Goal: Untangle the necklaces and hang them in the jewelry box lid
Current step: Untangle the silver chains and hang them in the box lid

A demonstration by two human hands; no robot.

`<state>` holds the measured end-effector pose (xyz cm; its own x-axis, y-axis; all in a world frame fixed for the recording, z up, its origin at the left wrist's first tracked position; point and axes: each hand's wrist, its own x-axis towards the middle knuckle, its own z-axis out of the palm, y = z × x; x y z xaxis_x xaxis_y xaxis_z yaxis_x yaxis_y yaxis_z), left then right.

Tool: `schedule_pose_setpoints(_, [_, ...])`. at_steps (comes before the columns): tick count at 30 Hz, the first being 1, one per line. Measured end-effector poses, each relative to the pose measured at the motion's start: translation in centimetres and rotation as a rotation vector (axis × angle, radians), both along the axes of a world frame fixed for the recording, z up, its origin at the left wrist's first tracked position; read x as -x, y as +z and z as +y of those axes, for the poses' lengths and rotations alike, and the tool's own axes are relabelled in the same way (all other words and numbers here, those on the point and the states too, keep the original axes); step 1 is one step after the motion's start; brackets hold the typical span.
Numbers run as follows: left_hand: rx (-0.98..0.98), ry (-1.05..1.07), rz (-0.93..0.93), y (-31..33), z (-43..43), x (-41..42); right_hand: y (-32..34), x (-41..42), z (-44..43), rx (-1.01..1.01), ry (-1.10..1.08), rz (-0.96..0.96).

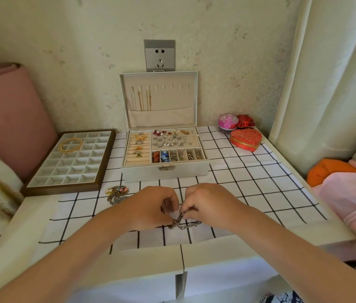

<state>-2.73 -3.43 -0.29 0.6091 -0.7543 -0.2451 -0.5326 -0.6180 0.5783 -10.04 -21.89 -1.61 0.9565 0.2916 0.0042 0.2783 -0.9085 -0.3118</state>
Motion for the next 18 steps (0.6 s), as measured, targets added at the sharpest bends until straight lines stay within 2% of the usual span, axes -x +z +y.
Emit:
schedule_pose_setpoints(8, [-0.088, -0.045, -0.105, -0.1, 0.0, 0.0, -0.3, -0.4, 0.4, 0.221, 0.069, -0.102])
schedule_pose_setpoints(11, [-0.093, -0.054, -0.132, -0.1, 0.1, -0.1, 0.1, -0.1, 0.8, 0.169, 0.065, -0.107])
schedule_pose_setpoints(15, [-0.077, -0.040, -0.152, -0.1, 0.5, -0.2, -0.1, 0.1, 1.2, 0.018, 0.044, -0.016])
schedule_pose_setpoints(18, [-0.079, -0.031, -0.136, 0.1, 0.7, -0.2, -0.2, -0.1, 1.2, 0.017, 0.034, -0.007])
